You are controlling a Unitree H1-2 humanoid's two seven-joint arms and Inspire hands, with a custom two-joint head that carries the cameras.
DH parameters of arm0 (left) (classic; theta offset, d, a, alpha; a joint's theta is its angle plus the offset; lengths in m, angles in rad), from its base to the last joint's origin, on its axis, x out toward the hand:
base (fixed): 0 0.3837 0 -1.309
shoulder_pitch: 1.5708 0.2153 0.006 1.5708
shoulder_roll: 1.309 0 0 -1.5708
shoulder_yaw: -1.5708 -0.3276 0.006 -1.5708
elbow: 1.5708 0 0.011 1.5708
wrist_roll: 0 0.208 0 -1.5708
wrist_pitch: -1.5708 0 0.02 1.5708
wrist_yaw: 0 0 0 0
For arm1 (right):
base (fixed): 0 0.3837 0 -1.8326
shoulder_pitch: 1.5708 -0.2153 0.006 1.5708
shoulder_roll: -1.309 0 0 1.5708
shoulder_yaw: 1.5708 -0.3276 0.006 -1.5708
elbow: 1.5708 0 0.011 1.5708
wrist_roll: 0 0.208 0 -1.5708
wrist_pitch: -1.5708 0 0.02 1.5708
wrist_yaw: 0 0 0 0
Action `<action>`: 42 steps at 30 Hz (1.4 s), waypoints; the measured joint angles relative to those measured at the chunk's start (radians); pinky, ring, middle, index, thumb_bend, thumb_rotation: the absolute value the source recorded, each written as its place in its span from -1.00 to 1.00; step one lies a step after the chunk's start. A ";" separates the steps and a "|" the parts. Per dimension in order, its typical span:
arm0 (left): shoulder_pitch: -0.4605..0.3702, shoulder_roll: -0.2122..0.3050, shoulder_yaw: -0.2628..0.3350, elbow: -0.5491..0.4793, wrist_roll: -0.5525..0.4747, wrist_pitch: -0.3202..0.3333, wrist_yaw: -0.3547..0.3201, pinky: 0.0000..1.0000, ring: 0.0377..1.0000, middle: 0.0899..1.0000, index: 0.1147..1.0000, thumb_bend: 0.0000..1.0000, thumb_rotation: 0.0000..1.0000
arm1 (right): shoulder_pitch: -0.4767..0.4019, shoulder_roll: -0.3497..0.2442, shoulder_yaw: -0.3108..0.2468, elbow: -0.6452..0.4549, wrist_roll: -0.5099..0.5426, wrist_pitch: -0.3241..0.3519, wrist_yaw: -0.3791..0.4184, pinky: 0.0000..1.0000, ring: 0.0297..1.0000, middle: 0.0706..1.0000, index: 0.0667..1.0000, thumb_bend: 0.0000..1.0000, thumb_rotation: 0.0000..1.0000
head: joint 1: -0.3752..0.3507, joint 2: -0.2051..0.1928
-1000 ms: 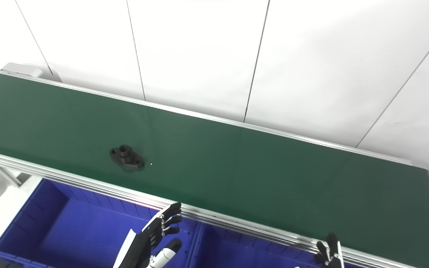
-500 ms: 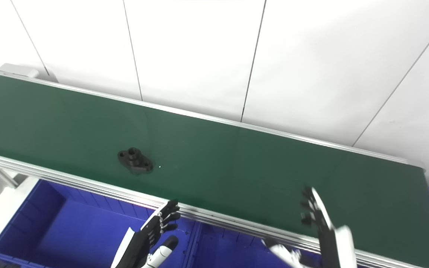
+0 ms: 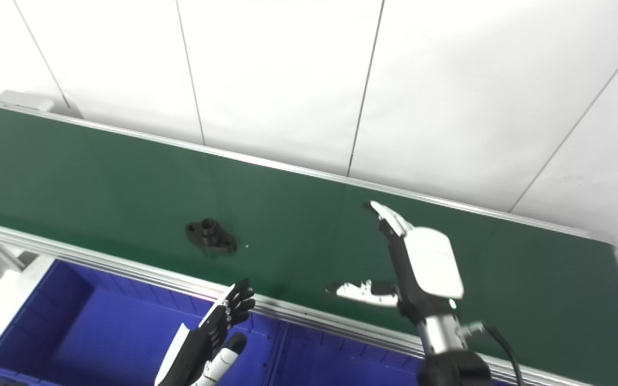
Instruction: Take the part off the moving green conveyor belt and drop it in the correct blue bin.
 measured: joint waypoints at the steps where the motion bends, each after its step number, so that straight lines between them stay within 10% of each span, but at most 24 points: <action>1: 0.000 0.000 0.000 0.000 0.000 0.000 0.000 0.78 0.79 0.84 0.87 -0.07 0.65 | -0.021 0.000 0.012 0.023 -0.013 0.004 0.003 0.06 0.41 0.64 0.70 0.93 -0.10 | 0.000 0.000; 20: -0.001 -0.012 -0.012 -0.003 0.001 0.006 -0.003 0.75 0.79 0.84 0.86 -0.02 0.64 | -0.263 0.050 0.194 0.346 -0.166 0.114 0.000 -0.03 0.28 0.63 0.63 0.96 -0.07 | 0.023 0.009; 42: 0.016 -0.012 -0.020 -0.035 0.021 0.019 -0.003 0.70 0.77 0.82 0.82 -0.01 0.58 | -0.333 0.082 0.324 0.578 -0.147 0.150 -0.052 0.03 0.38 0.62 0.67 0.93 -0.02 | 0.071 0.032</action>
